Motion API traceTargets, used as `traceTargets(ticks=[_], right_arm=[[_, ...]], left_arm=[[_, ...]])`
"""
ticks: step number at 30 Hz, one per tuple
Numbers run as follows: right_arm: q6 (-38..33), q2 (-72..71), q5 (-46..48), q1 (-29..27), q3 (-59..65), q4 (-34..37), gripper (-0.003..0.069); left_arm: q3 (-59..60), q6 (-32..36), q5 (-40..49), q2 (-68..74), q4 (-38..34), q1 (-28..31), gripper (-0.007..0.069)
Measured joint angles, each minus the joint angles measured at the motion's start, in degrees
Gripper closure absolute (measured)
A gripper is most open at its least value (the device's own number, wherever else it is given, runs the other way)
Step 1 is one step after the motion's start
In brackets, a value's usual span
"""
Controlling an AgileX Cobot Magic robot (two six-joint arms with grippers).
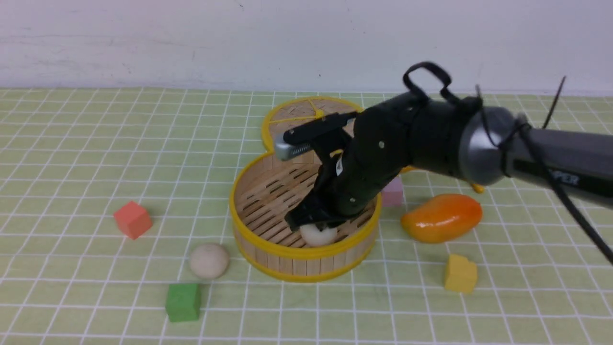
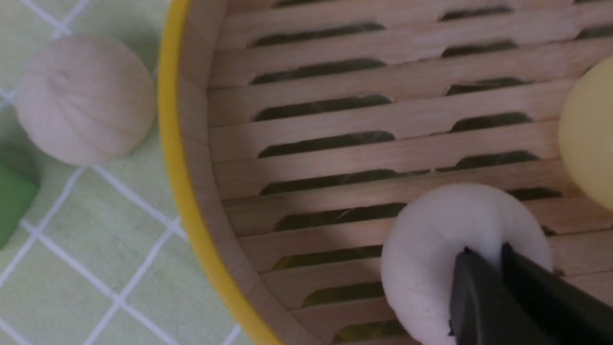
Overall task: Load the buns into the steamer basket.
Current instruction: Use the right arm to put the steamed stuffed bun into the steamer, then use the left arm to grab a steamed stuffed bun
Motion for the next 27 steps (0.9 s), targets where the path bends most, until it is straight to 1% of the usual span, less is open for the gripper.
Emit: traceTargets(ticks=[2,4,5,6,7,8,9,10,11,12,13,15,18,22,26,27], right_arm=[[1.0,0.1,-0.4,0.0,0.0,0.0,0.0617],[2.6,0.0,-0.6,0.0,0.0,-0.3,0.0573],[2.8,0.0,-0.6,0.0,0.0,-0.5,0.0565],[3.8,-0.2,-0.5,0.0,0.0,-0.9,0.0525],[4.1,-0.5,-0.4,0.0,0.0,-1.1,0.0503],[4.2,-0.6,-0.3,0.0,0.0,-1.1,0.0496],[4.6,-1.4,-0.1,0.0,0.0,-1.2,0.0442],[4.6,-1.4,-0.1,0.0,0.0,-1.3,0.0437],[4.9,-2.6,0.6,0.0,0.0,-1.5,0.0390],[4.9,-2.8,0.7,0.0,0.0,-1.5,0.0379],[4.9,-4.2,1.4,0.0,0.0,-1.5,0.0347],[4.9,-6.7,2.6,0.0,0.0,-1.7,0.0311],[4.9,-10.5,5.6,0.0,0.0,-2.4,0.0293],[5.4,-16.8,12.0,0.0,0.0,-5.0,0.0298],[7.0,-23.1,17.0,0.0,0.0,-8.4,0.0348],[7.4,-25.3,18.0,0.0,0.3,-9.0,0.0390]], left_arm=[[0.0,0.0,0.0,0.0,0.0,0.0,0.0386],[0.0,0.0,0.0,0.0,0.0,0.0,0.0386],[0.0,0.0,0.0,0.0,0.0,0.0,0.0386],[0.0,0.0,0.0,0.0,0.0,0.0,0.0386],[0.0,0.0,0.0,0.0,0.0,0.0,0.0386],[0.0,0.0,0.0,0.0,0.0,0.0,0.0386],[0.0,0.0,0.0,0.0,0.0,0.0,0.0386],[0.0,0.0,0.0,0.0,0.0,0.0,0.0386],[0.0,0.0,0.0,0.0,0.0,0.0,0.0386],[0.0,0.0,0.0,0.0,0.0,0.0,0.0386],[0.0,0.0,0.0,0.0,0.0,0.0,0.0386],[0.0,0.0,0.0,0.0,0.0,0.0,0.0386],[0.0,0.0,0.0,0.0,0.0,0.0,0.0386],[0.0,0.0,0.0,0.0,0.0,0.0,0.0386],[0.0,0.0,0.0,0.0,0.0,0.0,0.0386],[0.0,0.0,0.0,0.0,0.0,0.0,0.0386]])
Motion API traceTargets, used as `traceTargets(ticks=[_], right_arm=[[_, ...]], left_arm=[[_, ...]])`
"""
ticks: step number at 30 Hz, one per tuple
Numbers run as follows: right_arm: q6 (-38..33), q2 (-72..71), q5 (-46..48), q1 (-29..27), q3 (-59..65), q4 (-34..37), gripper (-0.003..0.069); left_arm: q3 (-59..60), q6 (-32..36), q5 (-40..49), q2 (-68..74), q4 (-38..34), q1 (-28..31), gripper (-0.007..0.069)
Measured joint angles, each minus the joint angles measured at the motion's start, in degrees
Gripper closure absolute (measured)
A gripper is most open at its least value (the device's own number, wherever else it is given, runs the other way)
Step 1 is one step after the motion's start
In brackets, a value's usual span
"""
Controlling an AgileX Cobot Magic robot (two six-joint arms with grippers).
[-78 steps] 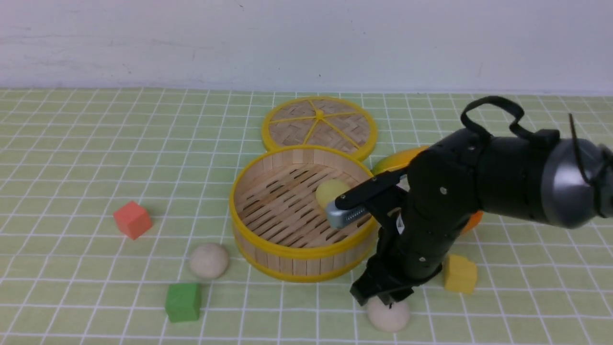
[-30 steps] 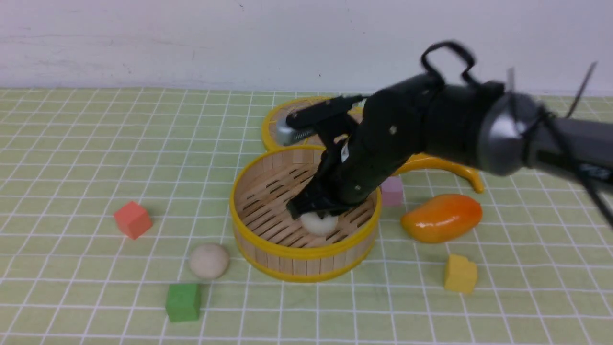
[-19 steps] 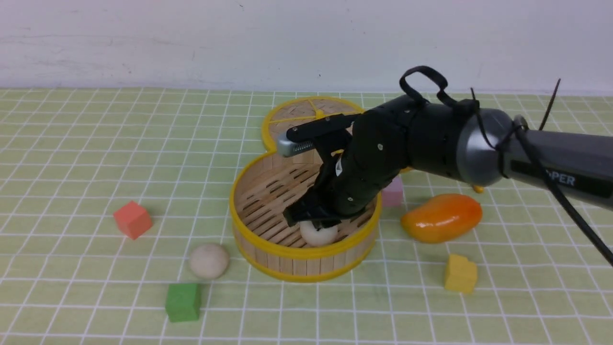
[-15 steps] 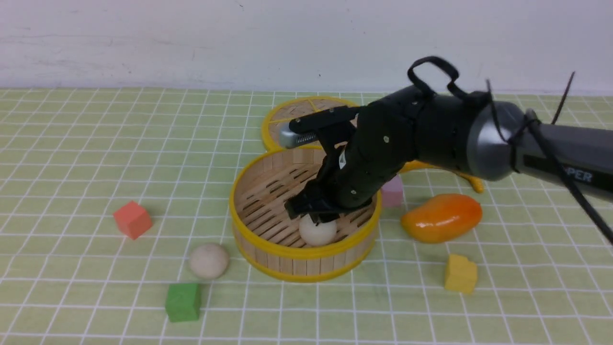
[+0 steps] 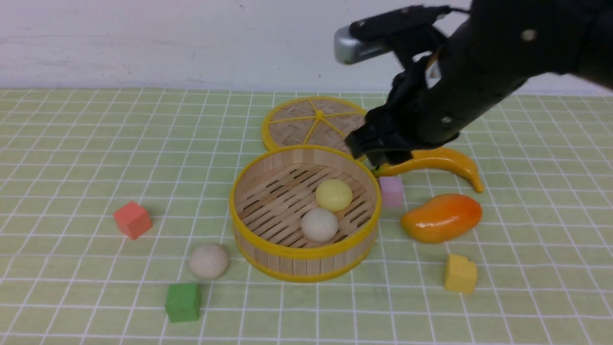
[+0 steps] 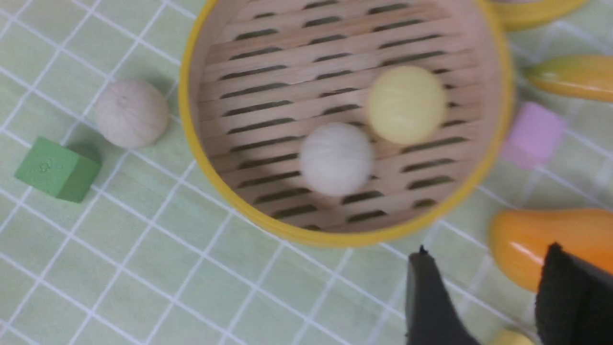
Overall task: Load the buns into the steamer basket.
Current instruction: Use the left arm to grab a steamed stuffed bun
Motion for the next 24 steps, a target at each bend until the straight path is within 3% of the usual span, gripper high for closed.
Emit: traceTargets(ticks=[3,5,8,14,24], right_arm=[[0.1,-5.1,0.5,0.0,2.0,0.2,0.0486],[0.0,-9.5,0.6,0.0,5.2,1.3,0.0598],[-0.5,-13.4,0.8,0.0,10.4,3.1,0.0673],[-0.9,-17.6,1.2,0.0,18.4,4.8,0.0680],[1.2,-18.0,10.2,0.0,19.3,8.5,0.0678]], left_arm=[[0.0,0.0,0.0,0.0,0.0,0.0,0.0386],[0.0,0.0,0.0,0.0,0.0,0.0,0.0386],[0.0,0.0,0.0,0.0,0.0,0.0,0.0386],[0.0,0.0,0.0,0.0,0.0,0.0,0.0386],[0.0,0.0,0.0,0.0,0.0,0.0,0.0386]])
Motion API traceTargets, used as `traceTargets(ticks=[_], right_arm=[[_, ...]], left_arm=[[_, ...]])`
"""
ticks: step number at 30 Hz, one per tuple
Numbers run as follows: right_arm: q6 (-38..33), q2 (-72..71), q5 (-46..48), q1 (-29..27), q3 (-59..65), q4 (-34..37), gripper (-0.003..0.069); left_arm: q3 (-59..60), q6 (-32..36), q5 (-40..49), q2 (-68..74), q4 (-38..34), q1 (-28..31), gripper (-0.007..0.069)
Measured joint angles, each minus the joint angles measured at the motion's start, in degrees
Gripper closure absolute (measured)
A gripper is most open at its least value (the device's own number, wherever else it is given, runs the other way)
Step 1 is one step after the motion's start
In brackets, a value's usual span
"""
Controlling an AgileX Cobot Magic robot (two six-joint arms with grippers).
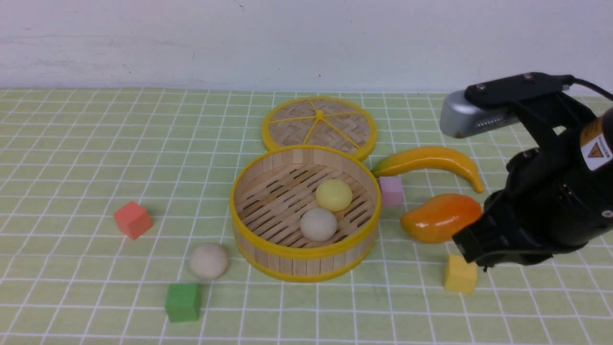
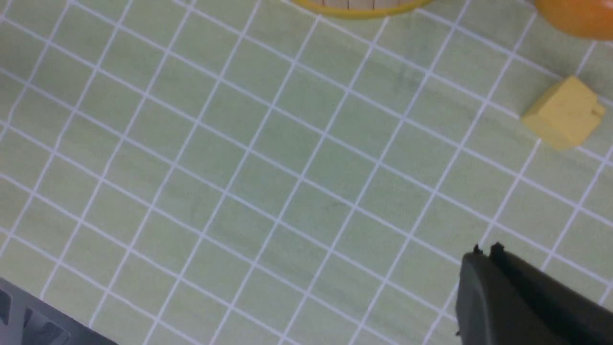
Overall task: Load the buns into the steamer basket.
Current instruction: Use the left arm to grab a steamed stuffed bun
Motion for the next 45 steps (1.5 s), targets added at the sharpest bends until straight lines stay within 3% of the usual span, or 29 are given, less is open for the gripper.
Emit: traceTargets(ticks=[13,17,22,26,32,36,45], right_arm=[[0.1,0.0,0.0,0.0,0.0,-4.4,0.0675],[0.1,-0.4,-11.1,-1.0,0.3,-6.9,0.0671],[0.1,-4.3,-20.3,-6.9,3.6,-5.1,0.0669],[-0.3,-10.6,-25.2,-12.9,10.2,-2.3,0.0669],[-4.5,-26.6,-32.2,-25.1,32.0,-1.3,0.0666],[-5.1,-38.5,-39.6,-29.9,45.3,-0.7,0.0664],[-5.1,-62.8,-58.6,-31.4,69.9,-1.7,0.0657]], left_arm=[[0.0,0.0,0.0,0.0,0.0,0.0,0.0386],[0.0,0.0,0.0,0.0,0.0,0.0,0.0386],[0.0,0.0,0.0,0.0,0.0,0.0,0.0386],[0.0,0.0,0.0,0.0,0.0,0.0,0.0386],[0.0,0.0,0.0,0.0,0.0,0.0,0.0386],[0.0,0.0,0.0,0.0,0.0,0.0,0.0386],[0.0,0.0,0.0,0.0,0.0,0.0,0.0386]])
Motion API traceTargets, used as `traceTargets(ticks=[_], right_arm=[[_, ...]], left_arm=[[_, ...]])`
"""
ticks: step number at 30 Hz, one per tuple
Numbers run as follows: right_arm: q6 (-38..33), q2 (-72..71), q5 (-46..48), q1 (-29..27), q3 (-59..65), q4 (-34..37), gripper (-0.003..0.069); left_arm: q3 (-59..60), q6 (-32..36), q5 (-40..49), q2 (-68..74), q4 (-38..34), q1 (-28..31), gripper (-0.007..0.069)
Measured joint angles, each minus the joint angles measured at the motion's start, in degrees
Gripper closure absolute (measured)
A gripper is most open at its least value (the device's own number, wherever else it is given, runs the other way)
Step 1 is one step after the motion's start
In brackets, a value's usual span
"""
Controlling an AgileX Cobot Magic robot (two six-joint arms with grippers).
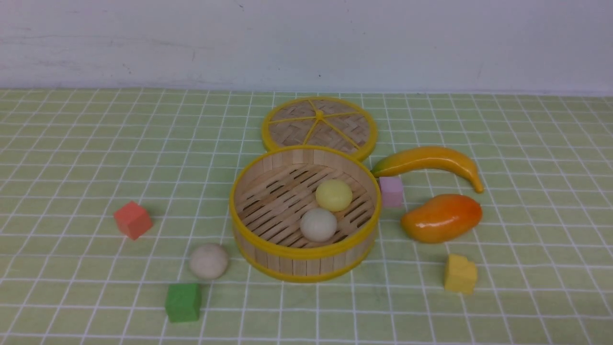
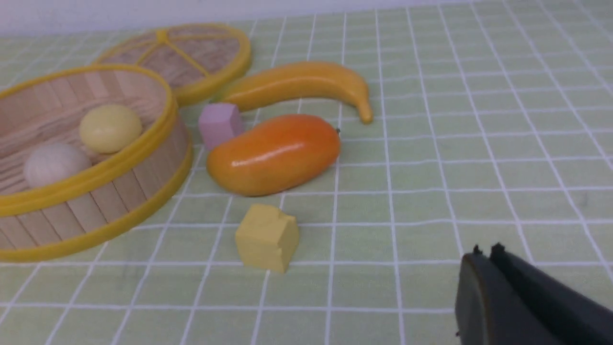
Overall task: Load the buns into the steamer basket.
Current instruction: Use the left arm to grab a steamed stuffed bun
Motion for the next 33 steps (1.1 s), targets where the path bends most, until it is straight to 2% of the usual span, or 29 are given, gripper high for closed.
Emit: traceTargets(ticks=[4,7,33], right_arm=[[-0.1,-9.2,7.4,0.0,2.7,-0.5,0.0654],[-0.4,-10.7,12.4,0.0,2.7,-0.7,0.0650],[-0.8,-10.8,13.5,1.7,2.5,-1.1,0.0623]], left_arm=[[0.0,0.0,0.0,0.0,0.0,0.0,0.0386],[0.0,0.0,0.0,0.0,0.0,0.0,0.0386],[0.0,0.0,0.2,0.0,0.0,0.0,0.0386]])
